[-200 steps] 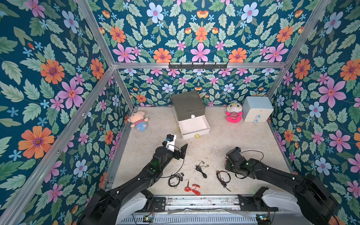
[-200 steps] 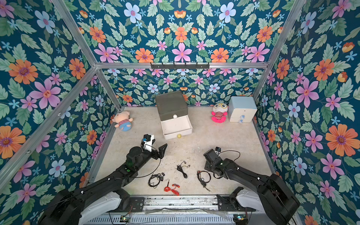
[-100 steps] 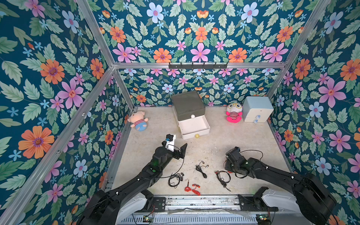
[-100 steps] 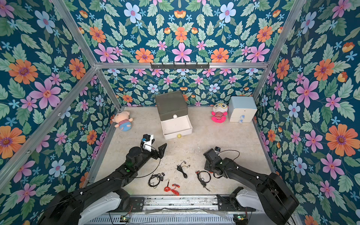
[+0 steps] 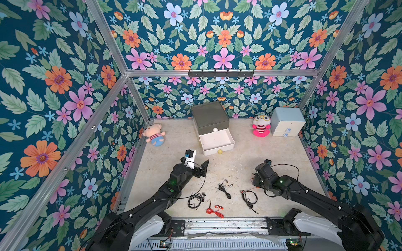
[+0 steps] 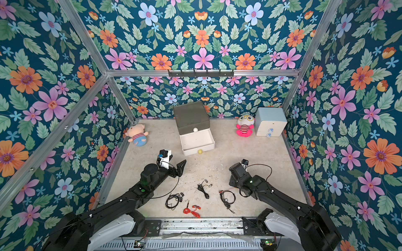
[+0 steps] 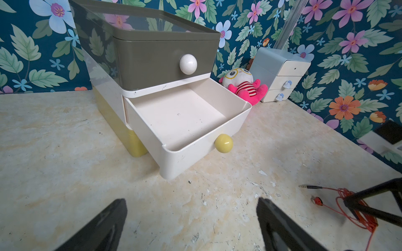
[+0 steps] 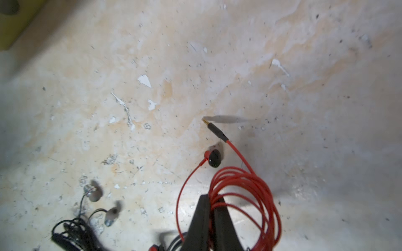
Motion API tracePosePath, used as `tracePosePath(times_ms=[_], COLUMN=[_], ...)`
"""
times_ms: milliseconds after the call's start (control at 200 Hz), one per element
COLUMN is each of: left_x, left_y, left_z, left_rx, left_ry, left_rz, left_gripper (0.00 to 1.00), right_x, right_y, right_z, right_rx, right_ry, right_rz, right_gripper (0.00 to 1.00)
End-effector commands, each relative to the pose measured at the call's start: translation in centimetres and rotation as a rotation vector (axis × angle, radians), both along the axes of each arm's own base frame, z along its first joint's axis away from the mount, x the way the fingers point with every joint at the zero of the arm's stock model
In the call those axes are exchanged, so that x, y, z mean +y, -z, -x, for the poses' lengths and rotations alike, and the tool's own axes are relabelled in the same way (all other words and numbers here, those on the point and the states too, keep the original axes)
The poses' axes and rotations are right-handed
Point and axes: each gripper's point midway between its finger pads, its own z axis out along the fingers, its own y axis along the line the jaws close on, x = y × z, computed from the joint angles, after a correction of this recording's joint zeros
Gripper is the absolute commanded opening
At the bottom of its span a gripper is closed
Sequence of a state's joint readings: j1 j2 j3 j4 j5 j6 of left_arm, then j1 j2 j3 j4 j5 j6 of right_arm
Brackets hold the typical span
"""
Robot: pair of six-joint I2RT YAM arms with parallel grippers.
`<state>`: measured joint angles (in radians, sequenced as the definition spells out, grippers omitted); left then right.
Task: Place the wired earphones into the drawer by color
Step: Pick up the wired earphones from the center of the board, then place the wired earphones in the drawer.
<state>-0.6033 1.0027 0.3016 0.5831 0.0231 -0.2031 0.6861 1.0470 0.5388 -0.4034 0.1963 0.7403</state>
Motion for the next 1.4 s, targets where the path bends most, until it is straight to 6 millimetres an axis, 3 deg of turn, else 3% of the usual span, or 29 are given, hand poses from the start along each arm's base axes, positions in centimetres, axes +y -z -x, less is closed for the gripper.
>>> tracePosePath(times_ms=[0, 265, 625, 900, 1395], left_x=[0.1, 0.2, 0.2, 0.4, 1.5], left_y=[-0.3, -0.3, -0.4, -0.4, -0.8], left_z=[-0.1, -0.1, 0.0, 0.0, 0.0], left_rx=[-0.019, -0.022, -0.024, -0.027, -0.045], left_ry=[-0.004, -0.008, -0.008, -0.015, -0.067], left_rz=[-0.004, -0.006, -0.003, -0.005, 0.000], left_gripper=[0.99, 0.99, 0.99, 0.99, 0.99], right_x=[-0.8, 0.1, 1.7, 5.3, 12.6], right_y=[-1.8, -7.6, -12.4, -17.6, -24.9], right_z=[-0.7, -2.7, -4.4, -6.0, -9.5], right_rx=[-0.066, -0.255, -0.373, -0.544, -0.882], right_ry=[0.013, 0.004, -0.039, -0.177, -0.466], right_rz=[0.033, -0.054, -0.102, -0.209, -0.201], right_gripper=[0.05, 0.03, 0.02, 0.00, 0.03])
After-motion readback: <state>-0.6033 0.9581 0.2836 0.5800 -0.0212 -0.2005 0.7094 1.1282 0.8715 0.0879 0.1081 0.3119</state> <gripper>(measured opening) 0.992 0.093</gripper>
